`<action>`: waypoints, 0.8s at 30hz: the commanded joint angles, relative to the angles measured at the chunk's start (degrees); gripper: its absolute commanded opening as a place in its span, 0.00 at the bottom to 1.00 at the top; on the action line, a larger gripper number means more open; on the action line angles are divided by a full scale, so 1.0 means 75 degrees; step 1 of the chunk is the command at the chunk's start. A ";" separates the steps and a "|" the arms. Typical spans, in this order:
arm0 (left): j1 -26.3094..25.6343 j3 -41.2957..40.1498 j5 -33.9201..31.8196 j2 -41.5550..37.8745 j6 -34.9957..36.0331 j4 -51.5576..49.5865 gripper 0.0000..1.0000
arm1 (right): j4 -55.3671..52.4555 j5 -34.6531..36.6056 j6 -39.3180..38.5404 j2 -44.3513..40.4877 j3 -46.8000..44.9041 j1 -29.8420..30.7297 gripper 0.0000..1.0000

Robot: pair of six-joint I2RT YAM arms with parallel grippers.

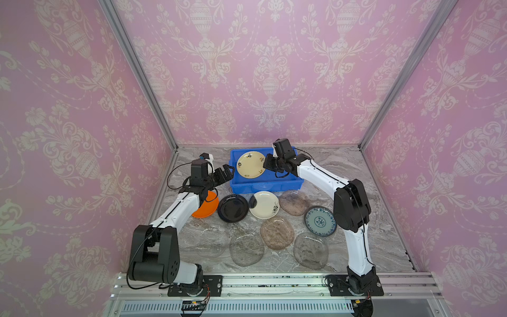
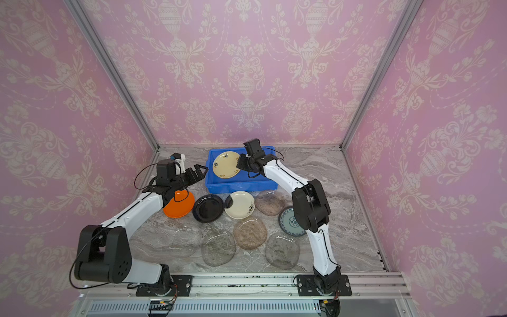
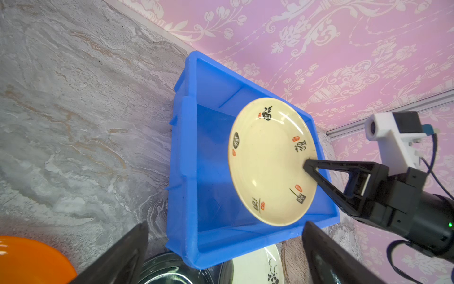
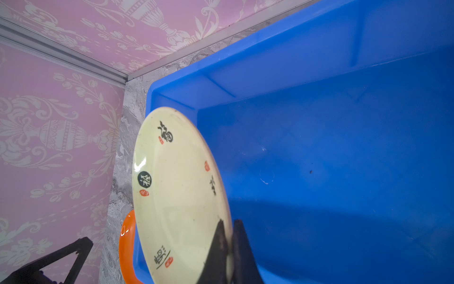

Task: Place the plates into the plastic bin on the countertop
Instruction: Place the plate in the plastic bin.

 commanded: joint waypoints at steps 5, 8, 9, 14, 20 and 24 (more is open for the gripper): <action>-0.0031 0.0114 -0.0258 0.0013 0.0360 -0.0368 0.99 | 0.0128 -0.0214 0.0440 0.0923 0.0813 0.0075 0.00; -0.0031 0.0104 -0.0279 0.0029 0.0399 -0.0372 0.99 | -0.0014 -0.0222 0.0411 0.1209 0.1167 0.0075 0.00; -0.0029 0.0106 -0.0268 0.0047 0.0408 -0.0377 0.99 | -0.0143 -0.0251 0.0386 0.1344 0.1351 0.0074 0.00; -0.0030 0.0117 -0.0348 0.0129 0.0446 -0.0383 0.99 | -0.0782 -0.0410 0.0330 0.1944 0.2221 0.0099 0.00; -0.0022 0.0211 -0.0433 0.0258 0.0470 -0.0500 0.99 | -0.1371 -0.0271 0.0239 0.2272 0.2716 0.0123 0.00; -0.0026 0.0211 -0.0430 0.0304 0.0470 -0.0477 0.99 | -0.1554 -0.0264 0.0191 0.2359 0.2833 0.0134 0.00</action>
